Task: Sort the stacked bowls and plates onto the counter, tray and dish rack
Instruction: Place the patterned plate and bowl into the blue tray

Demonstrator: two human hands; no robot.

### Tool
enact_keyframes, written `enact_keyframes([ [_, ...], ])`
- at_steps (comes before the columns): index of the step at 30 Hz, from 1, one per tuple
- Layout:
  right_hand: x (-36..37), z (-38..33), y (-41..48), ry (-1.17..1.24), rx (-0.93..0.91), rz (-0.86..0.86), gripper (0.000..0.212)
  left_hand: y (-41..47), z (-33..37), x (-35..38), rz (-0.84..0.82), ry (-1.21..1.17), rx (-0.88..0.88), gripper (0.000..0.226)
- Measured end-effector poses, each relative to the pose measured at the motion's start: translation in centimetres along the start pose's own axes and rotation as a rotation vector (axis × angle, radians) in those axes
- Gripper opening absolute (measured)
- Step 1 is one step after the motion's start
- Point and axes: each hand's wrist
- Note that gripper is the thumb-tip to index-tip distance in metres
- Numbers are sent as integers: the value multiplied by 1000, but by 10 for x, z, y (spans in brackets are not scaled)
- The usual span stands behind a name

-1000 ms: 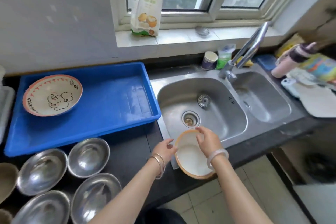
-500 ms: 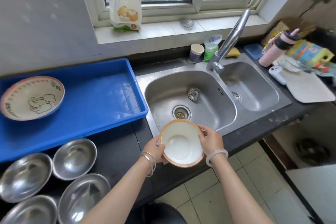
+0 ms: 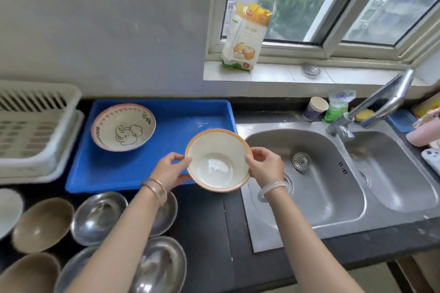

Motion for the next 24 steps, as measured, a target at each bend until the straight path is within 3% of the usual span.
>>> enact_keyframes([
  [3,44,-31,19,71,-22,-81,10,9,4,-36,132,-88,94,3],
  [10,146,-89,62,11,-67,-236,8,46,20,-123,339,-174,240,19],
  [13,185,-109,80,-44,-72,-276,16,68,22,-157,423,-154,242,12],
  [18,235,-124,100,-111,-61,-315,18,99,23,-192,518,-54,201,30],
  [24,263,-124,115,-192,-17,-328,16,119,22,-208,547,54,132,32],
])
Point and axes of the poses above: each hand's wrist, its own y-axis towards the middle knuckle, its own x-axis out of the palm, z = x × y, and after that the axes turned 8 degrees about -z, right-handed
